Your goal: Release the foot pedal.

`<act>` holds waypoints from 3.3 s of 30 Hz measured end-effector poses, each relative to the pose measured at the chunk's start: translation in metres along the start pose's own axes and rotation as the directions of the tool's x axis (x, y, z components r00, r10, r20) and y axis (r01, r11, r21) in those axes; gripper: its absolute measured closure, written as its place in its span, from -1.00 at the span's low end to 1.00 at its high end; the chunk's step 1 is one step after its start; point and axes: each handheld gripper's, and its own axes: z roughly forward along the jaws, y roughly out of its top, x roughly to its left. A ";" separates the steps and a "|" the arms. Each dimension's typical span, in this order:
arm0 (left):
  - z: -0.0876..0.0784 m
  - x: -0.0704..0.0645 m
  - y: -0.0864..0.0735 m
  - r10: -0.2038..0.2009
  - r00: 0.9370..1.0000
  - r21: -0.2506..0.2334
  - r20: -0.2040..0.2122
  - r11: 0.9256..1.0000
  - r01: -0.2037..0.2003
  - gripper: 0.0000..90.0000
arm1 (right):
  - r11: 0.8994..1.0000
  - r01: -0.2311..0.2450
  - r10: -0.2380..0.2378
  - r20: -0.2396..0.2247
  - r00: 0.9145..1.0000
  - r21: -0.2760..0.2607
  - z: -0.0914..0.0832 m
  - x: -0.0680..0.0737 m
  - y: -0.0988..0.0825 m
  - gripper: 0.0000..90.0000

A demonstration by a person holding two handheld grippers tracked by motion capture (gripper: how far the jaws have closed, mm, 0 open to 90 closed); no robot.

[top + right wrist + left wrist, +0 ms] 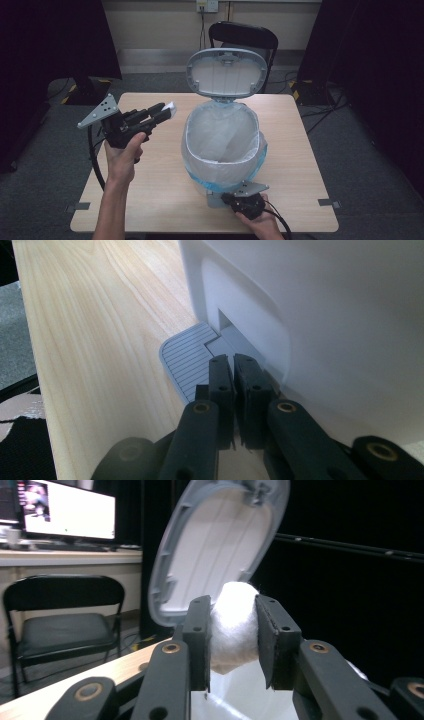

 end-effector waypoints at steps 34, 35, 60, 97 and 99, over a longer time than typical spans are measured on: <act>0.095 -0.040 0.022 0.062 0.977 0.157 0.203 0.983 -0.095 0.50 | 1.000 -0.003 0.003 0.004 1.000 -0.001 0.000 0.001 0.000 0.93; 0.097 -0.041 0.022 0.064 0.975 0.160 0.211 0.982 -0.099 0.48 | 1.000 -0.002 0.002 0.005 1.000 -0.001 0.000 0.001 0.000 0.93; 0.056 -0.017 0.026 0.073 0.997 0.127 0.035 0.989 -0.077 -0.33 | 1.000 -0.009 0.009 0.007 1.000 -0.003 0.000 0.001 0.000 0.93; -0.035 0.049 -0.047 0.015 0.955 0.271 -0.296 0.960 0.069 -0.43 | 0.999 -0.036 0.036 -0.001 0.999 -0.010 0.000 -0.001 -0.001 0.93; -0.037 0.051 -0.053 0.010 0.953 0.280 -0.303 0.957 0.079 -0.43 | 0.999 -0.035 0.035 0.000 0.999 -0.009 0.000 0.000 -0.001 0.93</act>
